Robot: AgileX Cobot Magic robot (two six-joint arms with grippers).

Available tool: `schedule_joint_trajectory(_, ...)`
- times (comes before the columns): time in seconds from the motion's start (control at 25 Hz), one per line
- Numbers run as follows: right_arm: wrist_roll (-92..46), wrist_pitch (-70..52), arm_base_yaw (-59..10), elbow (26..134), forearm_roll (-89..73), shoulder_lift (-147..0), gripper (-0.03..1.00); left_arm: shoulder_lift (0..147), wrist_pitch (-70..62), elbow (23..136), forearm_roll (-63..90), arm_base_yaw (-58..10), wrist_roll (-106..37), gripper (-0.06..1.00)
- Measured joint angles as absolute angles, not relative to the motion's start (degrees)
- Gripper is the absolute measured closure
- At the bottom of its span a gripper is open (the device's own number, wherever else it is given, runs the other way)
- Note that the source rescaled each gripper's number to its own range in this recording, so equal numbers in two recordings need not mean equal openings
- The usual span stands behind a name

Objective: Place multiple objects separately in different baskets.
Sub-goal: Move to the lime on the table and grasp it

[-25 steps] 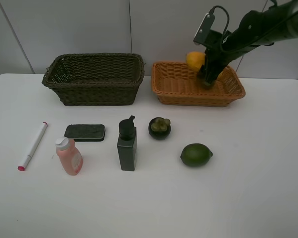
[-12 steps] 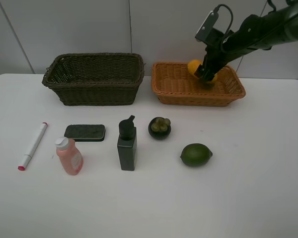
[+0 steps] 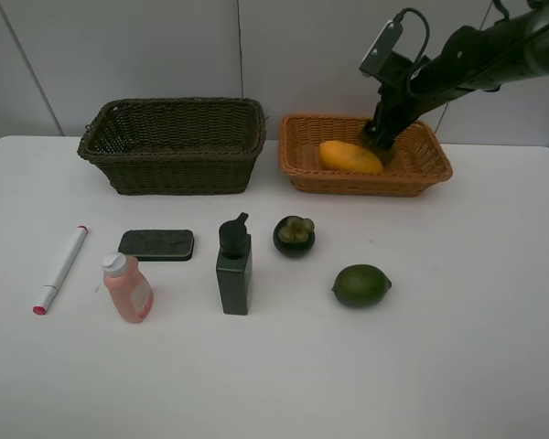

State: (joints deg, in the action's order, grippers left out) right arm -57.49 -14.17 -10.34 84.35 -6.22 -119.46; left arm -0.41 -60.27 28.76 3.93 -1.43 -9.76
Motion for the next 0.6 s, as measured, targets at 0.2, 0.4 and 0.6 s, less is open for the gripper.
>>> schedule_joint_trajectory(0.2,-57.49,-16.12,-10.34,84.35,-6.22,-117.84,0.00,-0.41,-60.27,28.76,3.93,-1.43,-9.76,-0.06)
schedule_joint_trajectory(0.4,-57.49,-23.24,-10.41,84.27,-6.22,-112.99,0.00,-0.41,-60.27,28.76,3.93,-1.43,-9.76,-0.06)
schedule_joint_trajectory(0.6,-57.73,-27.10,-10.99,80.13,-4.99,-105.90,-0.01,-0.41,-60.27,28.76,3.93,-1.43,-9.76,-0.06)
